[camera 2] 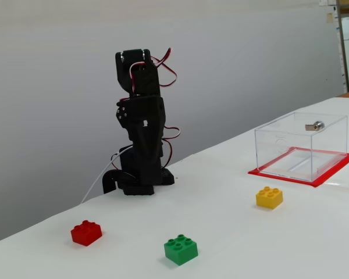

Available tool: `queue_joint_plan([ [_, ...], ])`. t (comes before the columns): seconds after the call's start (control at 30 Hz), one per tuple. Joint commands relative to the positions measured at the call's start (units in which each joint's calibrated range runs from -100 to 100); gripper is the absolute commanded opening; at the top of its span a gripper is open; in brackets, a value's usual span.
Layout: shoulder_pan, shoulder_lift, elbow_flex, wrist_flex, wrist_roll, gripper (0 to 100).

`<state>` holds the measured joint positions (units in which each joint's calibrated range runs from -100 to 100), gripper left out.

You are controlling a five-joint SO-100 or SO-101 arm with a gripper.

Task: Pick the red lego brick and place it into the transparent box

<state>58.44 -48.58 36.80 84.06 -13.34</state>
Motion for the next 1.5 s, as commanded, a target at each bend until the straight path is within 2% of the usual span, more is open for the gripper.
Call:
queue_joint_plan([
  [0.0, 5.4, 0.1, -2.0, 1.3, 1.8, 1],
  [0.23, 15.9, 3.6, -2.3, 1.1, 7.9, 1],
  [0.63, 24.9, 24.3, -10.0, -9.7, 10.5, 1],
  [0.87, 32.5, 32.4, -13.5, -10.3, 17.5, 1],
  [1.07, 35.6, 37.4, -16.4, -10.3, 18.0, 1],
  [1.47, 34.8, 43.6, -23.9, -15.5, 18.1, 2],
])
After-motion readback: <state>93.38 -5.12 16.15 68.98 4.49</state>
